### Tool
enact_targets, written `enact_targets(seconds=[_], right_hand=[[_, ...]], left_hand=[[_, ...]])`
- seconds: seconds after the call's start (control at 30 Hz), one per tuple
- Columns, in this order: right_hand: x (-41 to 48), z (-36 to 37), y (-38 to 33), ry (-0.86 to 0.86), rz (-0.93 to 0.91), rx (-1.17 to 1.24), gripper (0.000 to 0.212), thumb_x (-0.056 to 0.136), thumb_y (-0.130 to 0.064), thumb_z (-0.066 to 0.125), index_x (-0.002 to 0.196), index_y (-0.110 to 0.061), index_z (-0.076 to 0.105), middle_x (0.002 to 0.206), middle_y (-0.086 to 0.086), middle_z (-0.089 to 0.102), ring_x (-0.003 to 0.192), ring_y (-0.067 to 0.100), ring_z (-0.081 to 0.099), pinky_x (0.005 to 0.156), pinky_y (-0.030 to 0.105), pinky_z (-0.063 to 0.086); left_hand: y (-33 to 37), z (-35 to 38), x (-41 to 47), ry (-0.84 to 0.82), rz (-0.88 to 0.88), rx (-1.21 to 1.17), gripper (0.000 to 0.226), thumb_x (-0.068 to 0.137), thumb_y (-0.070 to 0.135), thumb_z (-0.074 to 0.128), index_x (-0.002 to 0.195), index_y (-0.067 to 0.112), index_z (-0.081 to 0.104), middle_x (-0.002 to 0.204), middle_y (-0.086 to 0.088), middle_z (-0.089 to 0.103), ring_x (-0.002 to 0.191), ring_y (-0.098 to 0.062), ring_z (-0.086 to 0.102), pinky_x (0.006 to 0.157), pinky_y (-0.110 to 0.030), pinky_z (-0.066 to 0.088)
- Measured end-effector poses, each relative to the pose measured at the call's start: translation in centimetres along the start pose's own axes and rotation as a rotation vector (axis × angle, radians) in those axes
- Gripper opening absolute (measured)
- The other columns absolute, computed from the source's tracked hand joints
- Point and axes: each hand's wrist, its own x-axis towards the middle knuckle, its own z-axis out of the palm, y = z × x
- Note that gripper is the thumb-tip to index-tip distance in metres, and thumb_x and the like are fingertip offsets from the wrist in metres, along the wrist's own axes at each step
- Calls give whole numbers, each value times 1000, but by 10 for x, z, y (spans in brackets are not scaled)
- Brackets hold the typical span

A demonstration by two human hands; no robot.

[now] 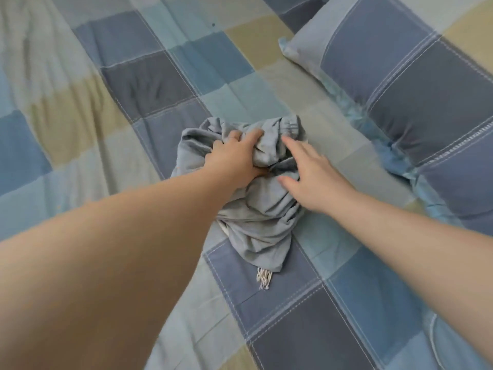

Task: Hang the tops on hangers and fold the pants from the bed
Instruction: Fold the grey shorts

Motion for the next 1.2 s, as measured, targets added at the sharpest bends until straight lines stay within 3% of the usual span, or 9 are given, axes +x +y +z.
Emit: enact_targets(seconds=[0.17,0.27,0.47,0.63,0.77,0.87,0.97,1.07,1.2], right_hand=[[25,42,10,-71,13,57,93,92,-36,64,161,-26,3,163,4,21,146,32,28,117,42,28],[31,52,17,-17,-4,96,93,93,-35,64,160,-28,0,166,0,16,148,31,23,120,38,22],[35,52,20,-40,26,119,88,95,-37,62,160,-26,4,168,-6,7,149,35,20,121,40,21],[-7,58,9,28,72,153,105,89,-50,64,159,-28,-13,168,-7,-6,153,27,13,122,44,21],[-85,73,1,16,110,78,122,72,-69,69,156,-35,-11,166,-8,-2,148,27,20,116,48,27],[-123,82,-4,46,200,199,99,83,-33,76,157,-28,11,151,8,31,132,35,41,106,44,39],[-137,86,-7,92,393,485,55,92,-5,59,141,-19,39,106,5,61,103,34,60,76,34,44],[-146,87,-11,-6,491,635,20,92,-15,65,107,-22,53,82,-4,63,83,22,64,58,28,39],[-152,89,-15,-89,464,692,14,89,-28,73,89,-21,61,77,-9,63,70,13,58,56,25,37]], left_hand=[[-11,-2,45,70,-7,-140,48,93,35,58,139,31,45,137,-14,45,124,-39,50,105,-45,41],[-18,-20,68,74,-2,-103,30,98,26,50,126,15,54,128,-14,60,118,-34,55,86,-32,38],[-14,-32,63,93,-65,-207,47,107,47,34,119,10,59,98,-7,58,97,-28,52,72,-27,30],[-13,-17,25,54,-273,-264,63,104,57,30,121,5,62,111,-16,62,91,-28,49,76,-32,31],[-16,-6,-25,4,-518,-576,78,93,72,43,135,7,54,123,-11,61,114,-34,57,104,-38,43],[-18,9,-76,82,-513,-839,65,90,70,52,131,21,57,115,1,61,114,-27,58,103,-38,44],[-17,33,-126,240,-475,-1012,40,93,51,62,123,28,52,106,14,61,111,-18,60,90,-30,46],[-8,50,-168,326,-440,-1040,67,90,38,71,145,23,37,131,7,56,124,-13,53,95,-21,45],[4,66,-205,377,-393,-892,95,84,29,78,157,20,19,159,-4,26,145,-17,30,119,-31,25]])
